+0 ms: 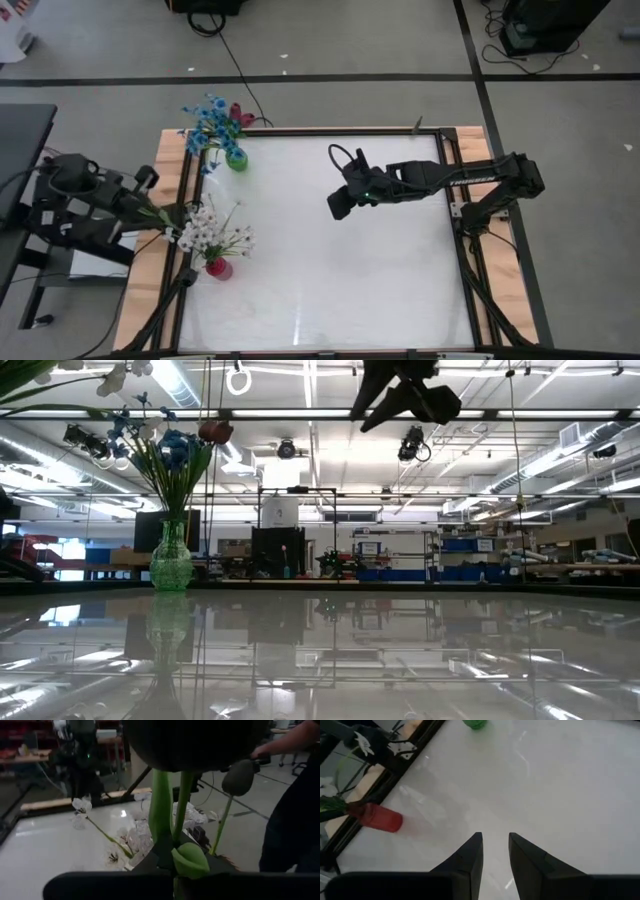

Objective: Sort flowers into vase by color
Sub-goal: Put the black tulip into the red vase

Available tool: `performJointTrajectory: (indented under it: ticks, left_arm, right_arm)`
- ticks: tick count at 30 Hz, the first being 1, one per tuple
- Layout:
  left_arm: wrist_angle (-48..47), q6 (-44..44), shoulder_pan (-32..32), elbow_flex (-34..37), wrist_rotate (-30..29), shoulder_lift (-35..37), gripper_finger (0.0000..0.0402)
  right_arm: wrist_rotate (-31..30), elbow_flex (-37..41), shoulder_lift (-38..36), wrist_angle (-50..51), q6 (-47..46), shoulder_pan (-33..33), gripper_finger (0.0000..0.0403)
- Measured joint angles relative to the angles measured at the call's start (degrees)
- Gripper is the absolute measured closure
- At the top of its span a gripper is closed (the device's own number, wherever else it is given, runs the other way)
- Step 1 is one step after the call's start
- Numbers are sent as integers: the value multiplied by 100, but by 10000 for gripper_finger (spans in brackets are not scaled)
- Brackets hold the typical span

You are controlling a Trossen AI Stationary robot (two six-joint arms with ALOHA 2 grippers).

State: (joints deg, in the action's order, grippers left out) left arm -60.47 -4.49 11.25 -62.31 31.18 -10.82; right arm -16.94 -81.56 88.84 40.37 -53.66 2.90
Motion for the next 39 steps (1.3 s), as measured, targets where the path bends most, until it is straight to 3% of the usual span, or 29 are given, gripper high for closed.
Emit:
performJointTrajectory:
  ticks: [11, 23, 32, 39]
  left_arm:
    - [286, -417, 0, 351, 615, 323, 396]
    - [291, -682, 0, 357, 652, 321, 394]
    - [426, -566, 0, 960, 1023, 314, 393]
    - [455, -592, 0, 1013, 1039, 316, 393]
  right_arm:
    - [10, 0, 2, 207, -688, -49, 301]
    - [-3, 0, 2, 176, -988, -44, 301]
    - [-10, 0, 2, 174, -1070, -38, 300]
    - [6, 0, 2, 174, -1058, -38, 307]
